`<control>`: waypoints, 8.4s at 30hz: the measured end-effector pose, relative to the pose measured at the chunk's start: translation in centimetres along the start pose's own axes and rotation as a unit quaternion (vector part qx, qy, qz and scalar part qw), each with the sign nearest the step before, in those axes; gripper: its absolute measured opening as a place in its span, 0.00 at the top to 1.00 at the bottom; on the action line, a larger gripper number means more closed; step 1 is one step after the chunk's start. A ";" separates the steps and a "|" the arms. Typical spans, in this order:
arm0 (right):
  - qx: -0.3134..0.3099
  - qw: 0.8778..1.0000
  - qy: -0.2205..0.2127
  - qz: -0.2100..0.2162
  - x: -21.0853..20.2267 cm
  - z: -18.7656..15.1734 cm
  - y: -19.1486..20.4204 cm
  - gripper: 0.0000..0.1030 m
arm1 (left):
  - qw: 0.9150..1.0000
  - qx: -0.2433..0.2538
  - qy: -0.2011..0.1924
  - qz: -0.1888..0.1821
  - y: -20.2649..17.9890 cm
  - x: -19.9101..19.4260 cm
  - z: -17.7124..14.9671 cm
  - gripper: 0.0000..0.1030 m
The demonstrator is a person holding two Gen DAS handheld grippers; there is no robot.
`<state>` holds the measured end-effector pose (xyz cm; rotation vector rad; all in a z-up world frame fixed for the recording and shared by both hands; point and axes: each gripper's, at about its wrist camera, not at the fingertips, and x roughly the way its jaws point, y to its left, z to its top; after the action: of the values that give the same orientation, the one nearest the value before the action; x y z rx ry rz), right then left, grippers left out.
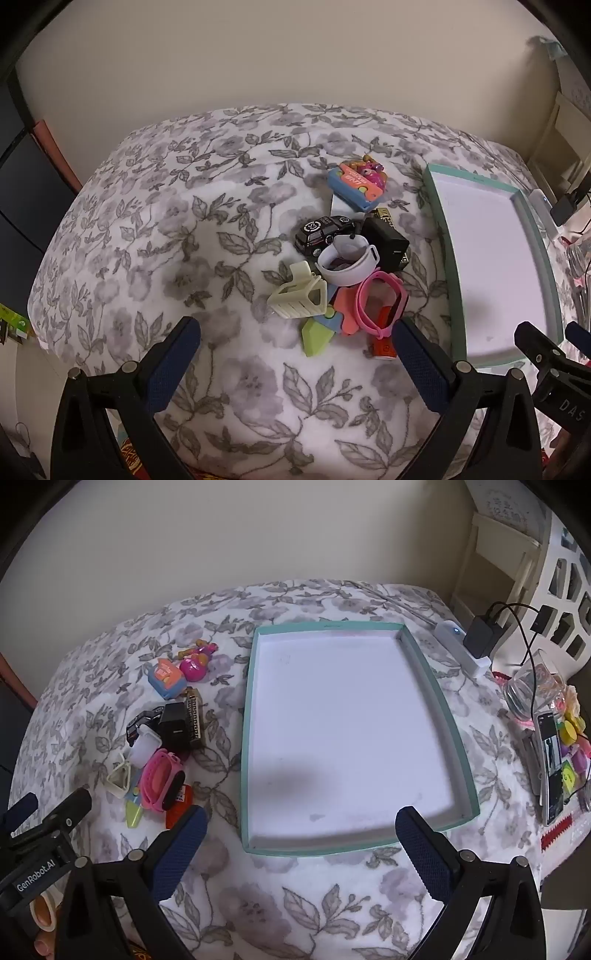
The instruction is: Organize rigid objects
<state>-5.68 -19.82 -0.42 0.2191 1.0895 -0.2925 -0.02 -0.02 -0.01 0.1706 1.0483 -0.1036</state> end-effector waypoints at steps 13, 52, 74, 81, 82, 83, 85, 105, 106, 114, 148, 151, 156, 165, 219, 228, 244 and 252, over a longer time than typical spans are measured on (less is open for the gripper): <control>-0.006 1.000 0.006 -0.006 0.4 -0.1 0.5 0.00 | 1.000 0.001 0.006 0.002 0.3 0.3 0.3 0.00; -0.007 1.000 0.011 -0.008 0.7 -0.2 0.3 0.00 | 1.000 -0.009 0.021 0.012 0.5 0.8 0.0 0.00; -0.008 1.000 0.012 -0.010 0.8 -0.2 0.4 0.00 | 1.000 -0.009 0.022 0.012 0.5 0.8 0.0 0.00; -0.008 1.000 0.013 -0.010 0.8 -0.2 0.5 0.00 | 1.000 -0.009 0.022 0.012 0.5 0.8 0.1 0.00; -0.008 1.000 0.013 -0.011 0.8 -0.2 0.5 0.00 | 1.000 -0.009 0.022 0.012 0.5 0.8 0.0 0.00; -0.008 1.000 0.013 -0.010 0.8 -0.1 0.5 0.00 | 1.000 -0.009 0.022 0.012 0.5 0.8 0.1 0.00; -0.008 1.000 0.013 -0.010 0.8 -0.1 0.5 0.00 | 1.000 -0.009 0.022 0.012 0.5 0.8 0.1 0.00; -0.019 1.000 0.001 -0.005 0.5 0.3 0.9 0.00 | 1.000 -0.010 0.023 0.011 0.5 0.9 0.4 0.00; -0.019 1.000 -0.002 -0.002 0.3 0.6 1.1 0.00 | 1.000 -0.014 0.024 0.010 0.6 1.0 1.0 0.00; -0.033 0.998 -0.029 0.036 -0.6 4.3 4.1 0.00 | 0.998 -0.041 0.015 0.048 2.2 0.8 5.4 0.00; -0.119 0.983 0.095 0.102 11.0 0.9 12.6 0.12 | 0.976 -0.107 0.188 -0.020 3.0 10.8 3.9 0.04; -0.113 0.984 0.091 0.102 10.9 0.9 12.5 0.16 | 0.976 -0.101 0.193 -0.028 3.0 11.3 3.6 0.15; -0.110 0.984 0.087 0.112 10.4 1.1 12.3 0.27 | 0.970 -0.099 0.214 -0.052 2.0 12.1 2.8 0.27; -0.115 0.982 0.090 0.121 10.3 1.1 12.4 0.42 | 0.971 -0.097 0.212 -0.060 0.9 12.4 2.5 0.54; 0.107 0.994 0.004 0.028 4.9 10.1 -9.2 0.43 | 0.987 0.052 0.061 -0.140 -13.5 4.2 11.7 0.59; 0.118 0.993 0.018 -0.009 7.1 9.7 -11.7 0.43 | 0.985 0.089 0.069 -0.130 -18.5 6.6 11.5 0.59; 0.123 0.991 0.054 -0.018 10.3 8.5 -12.3 0.43 | 0.985 0.113 0.084 -0.097 -21.0 10.1 9.6 0.59; 0.122 0.989 0.078 -0.020 12.0 7.8 -12.2 0.42 | 0.985 0.126 0.080 -0.090 -21.4 9.9 9.3 0.59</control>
<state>1.83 -35.28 -8.06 0.4461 1.2136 -0.4510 9.28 -22.84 -6.04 0.3167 1.2081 -0.3927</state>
